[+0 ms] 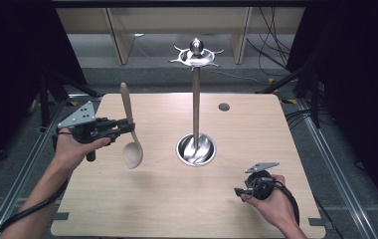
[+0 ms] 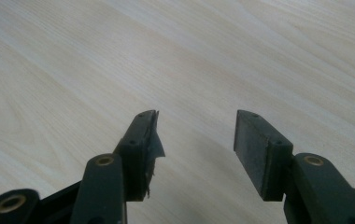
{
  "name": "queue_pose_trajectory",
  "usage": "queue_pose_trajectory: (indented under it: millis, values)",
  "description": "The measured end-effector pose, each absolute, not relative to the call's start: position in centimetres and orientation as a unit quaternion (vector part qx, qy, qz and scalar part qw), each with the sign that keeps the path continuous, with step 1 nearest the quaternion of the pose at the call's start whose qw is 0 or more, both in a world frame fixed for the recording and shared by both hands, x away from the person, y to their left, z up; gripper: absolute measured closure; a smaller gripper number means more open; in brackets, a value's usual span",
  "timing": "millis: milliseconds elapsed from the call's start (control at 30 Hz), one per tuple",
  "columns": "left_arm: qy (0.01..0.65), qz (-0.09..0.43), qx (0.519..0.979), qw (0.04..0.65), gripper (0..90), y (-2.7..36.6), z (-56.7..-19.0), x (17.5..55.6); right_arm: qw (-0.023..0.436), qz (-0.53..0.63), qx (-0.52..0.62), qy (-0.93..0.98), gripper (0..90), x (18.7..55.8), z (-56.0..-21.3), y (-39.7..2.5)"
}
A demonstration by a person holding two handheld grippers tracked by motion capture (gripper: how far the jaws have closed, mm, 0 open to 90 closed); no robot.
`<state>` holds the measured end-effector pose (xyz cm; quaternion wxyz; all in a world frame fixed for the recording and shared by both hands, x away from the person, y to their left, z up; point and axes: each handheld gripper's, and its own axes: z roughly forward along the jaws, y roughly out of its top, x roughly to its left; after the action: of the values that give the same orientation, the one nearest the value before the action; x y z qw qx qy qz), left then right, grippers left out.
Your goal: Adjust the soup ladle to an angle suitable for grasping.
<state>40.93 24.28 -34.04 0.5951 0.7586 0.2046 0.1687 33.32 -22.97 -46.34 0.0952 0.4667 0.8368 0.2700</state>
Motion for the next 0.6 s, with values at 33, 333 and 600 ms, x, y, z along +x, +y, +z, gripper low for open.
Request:
queue_pose_trajectory:
  millis: [33,333,600]
  values:
    - [0.205,0.169,0.759,0.595,76.6,24.3,-34.0,40.9,0.095,0.270,0.467,0.837,49.7,33.3,-46.3,-23.0]
    - [0.197,0.163,0.765,0.592,76.6,23.6,-32.8,42.4,0.098,0.273,0.470,0.833,49.6,33.3,-46.2,-23.1]
    - [0.199,0.159,0.771,0.584,76.6,23.1,-32.5,43.4,0.101,0.279,0.473,0.829,49.6,33.3,-46.4,-23.1]
